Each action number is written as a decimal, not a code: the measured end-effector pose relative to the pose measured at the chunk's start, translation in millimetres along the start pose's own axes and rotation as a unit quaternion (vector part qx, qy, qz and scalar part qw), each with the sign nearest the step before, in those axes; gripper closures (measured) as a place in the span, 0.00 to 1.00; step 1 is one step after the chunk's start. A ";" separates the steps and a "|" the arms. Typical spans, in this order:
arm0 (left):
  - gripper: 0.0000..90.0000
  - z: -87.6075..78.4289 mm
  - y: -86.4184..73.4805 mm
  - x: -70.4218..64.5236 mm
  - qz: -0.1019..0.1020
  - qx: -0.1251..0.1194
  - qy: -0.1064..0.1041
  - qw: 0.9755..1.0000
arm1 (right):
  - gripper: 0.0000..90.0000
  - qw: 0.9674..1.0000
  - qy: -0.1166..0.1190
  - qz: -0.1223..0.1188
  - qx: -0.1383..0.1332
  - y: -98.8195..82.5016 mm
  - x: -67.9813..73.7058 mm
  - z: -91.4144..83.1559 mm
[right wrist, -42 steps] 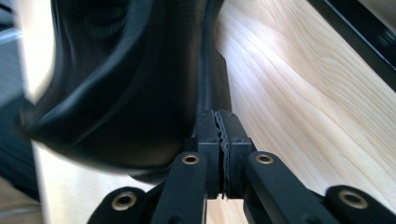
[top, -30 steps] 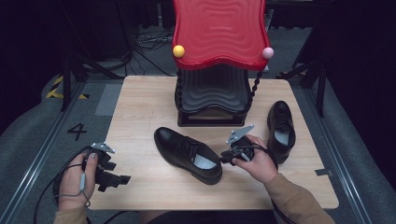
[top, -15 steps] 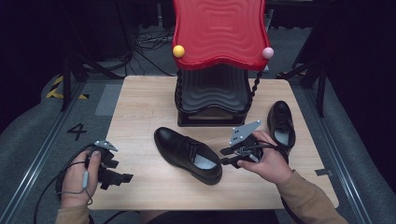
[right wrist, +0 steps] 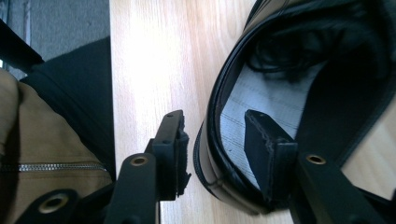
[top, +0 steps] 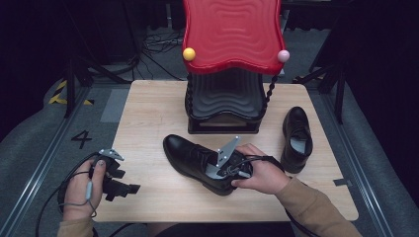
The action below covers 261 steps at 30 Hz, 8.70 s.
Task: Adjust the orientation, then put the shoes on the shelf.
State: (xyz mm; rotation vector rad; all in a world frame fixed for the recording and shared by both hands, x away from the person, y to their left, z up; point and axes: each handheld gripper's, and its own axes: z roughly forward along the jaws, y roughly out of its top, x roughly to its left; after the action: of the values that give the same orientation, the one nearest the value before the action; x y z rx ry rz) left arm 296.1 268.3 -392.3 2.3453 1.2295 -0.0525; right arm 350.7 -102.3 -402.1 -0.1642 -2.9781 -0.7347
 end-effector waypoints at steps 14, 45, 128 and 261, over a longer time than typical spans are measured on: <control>0.22 3.3 2.7 1.0 0.004 0.004 -0.002 1.000 | 0.89 1.000 0.005 -0.008 -0.002 2.1 12.0 16.5; 0.22 23.8 54.5 -6.2 0.061 0.017 -0.019 0.998 | 0.85 0.987 -0.084 0.134 -0.012 -55.2 38.7 -37.9; 0.22 24.7 48.2 -6.6 0.055 0.023 -0.017 0.998 | 0.88 0.891 -0.228 0.388 -0.060 -190.4 -67.3 -83.2; 0.20 26.3 51.8 -9.8 0.058 0.018 -0.008 0.998 | 0.67 0.898 -0.152 0.413 0.006 -90.6 -15.3 -24.5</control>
State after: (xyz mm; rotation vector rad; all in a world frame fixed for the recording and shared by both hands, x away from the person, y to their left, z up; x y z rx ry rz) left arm 335.7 224.7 -392.2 2.4365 1.0919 -0.0552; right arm 356.1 -194.8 -423.4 -1.5376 -2.7141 -0.5927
